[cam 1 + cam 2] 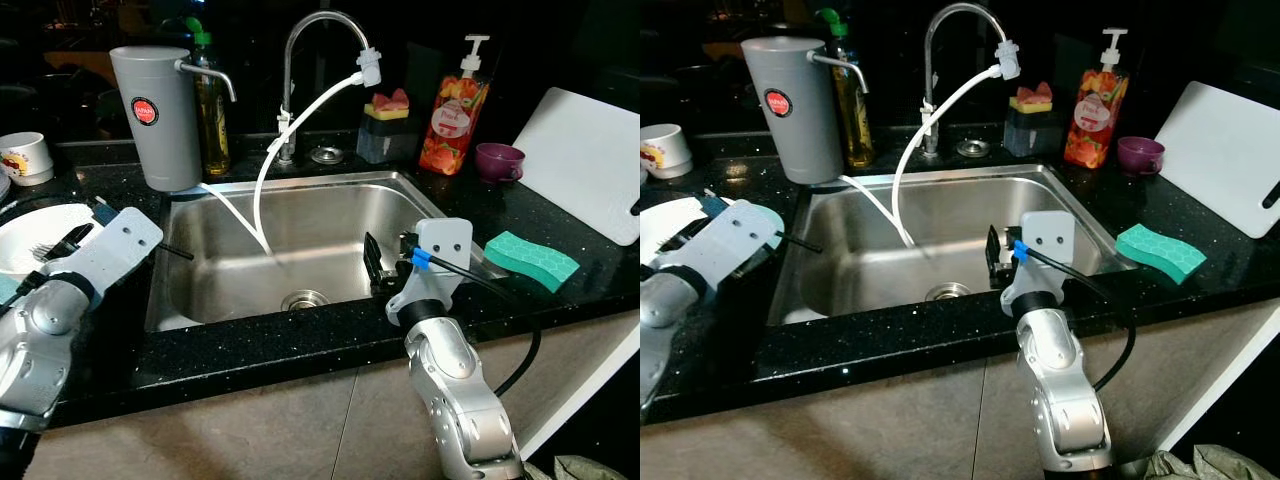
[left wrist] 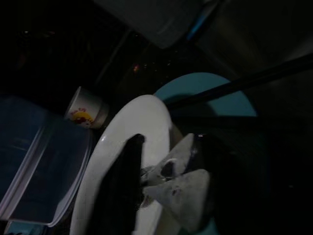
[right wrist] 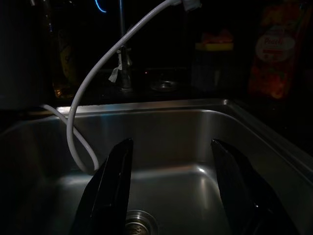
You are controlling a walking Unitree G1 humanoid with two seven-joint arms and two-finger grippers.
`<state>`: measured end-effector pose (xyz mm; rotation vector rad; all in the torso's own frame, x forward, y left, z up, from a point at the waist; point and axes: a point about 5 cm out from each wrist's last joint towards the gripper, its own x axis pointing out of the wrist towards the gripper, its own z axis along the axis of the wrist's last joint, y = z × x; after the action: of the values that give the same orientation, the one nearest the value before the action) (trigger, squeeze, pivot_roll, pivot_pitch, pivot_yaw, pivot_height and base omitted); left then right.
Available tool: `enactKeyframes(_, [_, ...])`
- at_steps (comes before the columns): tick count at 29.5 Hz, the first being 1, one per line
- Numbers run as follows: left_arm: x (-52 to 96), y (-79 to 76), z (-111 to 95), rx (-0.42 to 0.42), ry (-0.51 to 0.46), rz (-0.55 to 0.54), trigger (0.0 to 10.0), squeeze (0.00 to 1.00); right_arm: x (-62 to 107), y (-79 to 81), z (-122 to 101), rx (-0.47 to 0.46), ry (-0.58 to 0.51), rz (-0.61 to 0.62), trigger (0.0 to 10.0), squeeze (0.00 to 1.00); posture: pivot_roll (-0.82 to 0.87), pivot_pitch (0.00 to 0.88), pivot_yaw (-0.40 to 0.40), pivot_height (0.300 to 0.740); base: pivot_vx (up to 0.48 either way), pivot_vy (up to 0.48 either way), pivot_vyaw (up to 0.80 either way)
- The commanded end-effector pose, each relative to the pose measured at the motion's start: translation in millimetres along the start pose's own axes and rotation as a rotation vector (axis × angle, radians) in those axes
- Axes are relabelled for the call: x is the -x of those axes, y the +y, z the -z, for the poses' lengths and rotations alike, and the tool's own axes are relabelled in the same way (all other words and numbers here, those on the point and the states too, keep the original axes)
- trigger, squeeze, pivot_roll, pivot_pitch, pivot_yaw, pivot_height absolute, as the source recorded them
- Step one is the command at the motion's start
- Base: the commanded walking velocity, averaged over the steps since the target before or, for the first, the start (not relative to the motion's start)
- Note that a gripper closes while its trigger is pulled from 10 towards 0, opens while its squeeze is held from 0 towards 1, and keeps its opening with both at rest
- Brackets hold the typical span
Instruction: Kitchen organization
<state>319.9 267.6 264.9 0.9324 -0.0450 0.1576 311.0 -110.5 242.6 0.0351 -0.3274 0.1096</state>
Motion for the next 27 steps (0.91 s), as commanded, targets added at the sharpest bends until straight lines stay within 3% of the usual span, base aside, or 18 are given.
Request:
enactKeyframes(1, [1.0,-0.4,2,-0.012,-0.003,0.020,0.0,0.00,-0.9,-0.7,2,-0.005,0.006,0.010,10.0,0.00,0.14,0.104,-0.045,0.740,0.000,0.000,0.00])
enactKeyframes(9, [0.5,-3.7,0,-0.019,-0.021,0.032,0.0,0.00,-0.9,-0.8,2,-0.006,0.005,0.010,10.0,0.00,0.14,0.106,-0.045,0.740,0.000,0.000,0.00])
enactKeyframes(14, [0.0,1.5,-5,-0.078,-0.061,-0.040,0.0,0.00,-1.1,-0.7,1,-0.007,0.005,0.010,10.0,0.00,0.14,0.106,-0.046,0.740,0.000,0.000,0.00])
enactKeyframes(15, [-0.9,8.2,-10,-0.149,-0.107,-0.110,9.1,0.00,-1.4,-0.8,1,-0.007,0.004,0.009,10.0,0.00,0.14,0.105,-0.048,0.740,0.000,0.000,0.00])
enactKeyframes(16, [-1.0,12.6,-14,-0.164,-0.133,-0.150,10.0,0.00,-1.5,-0.9,1,-0.007,0.003,0.009,10.0,0.00,0.14,0.105,-0.048,0.740,0.000,0.000,0.00])
enactKeyframes(24, [2.5,27.2,-37,-0.165,-0.283,-0.260,10.0,0.00,-2.0,-0.9,0,-0.007,-0.001,0.009,10.0,0.00,0.13,0.104,-0.048,0.740,0.000,0.000,0.00])
enactKeyframes(26, [6.9,32.0,-56,-0.101,-0.390,-0.290,10.0,0.00,-2.1,-1.0,0,-0.007,-0.002,0.009,10.0,0.00,0.13,0.104,-0.048,0.740,0.000,0.000,0.00])
enactKeyframes(27, [6.9,32.0,-56,-0.101,-0.390,-0.290,10.0,0.00,-2.1,-1.0,0,-0.007,-0.002,0.009,10.0,0.00,0.13,0.104,-0.048,0.740,0.000,0.000,0.00])
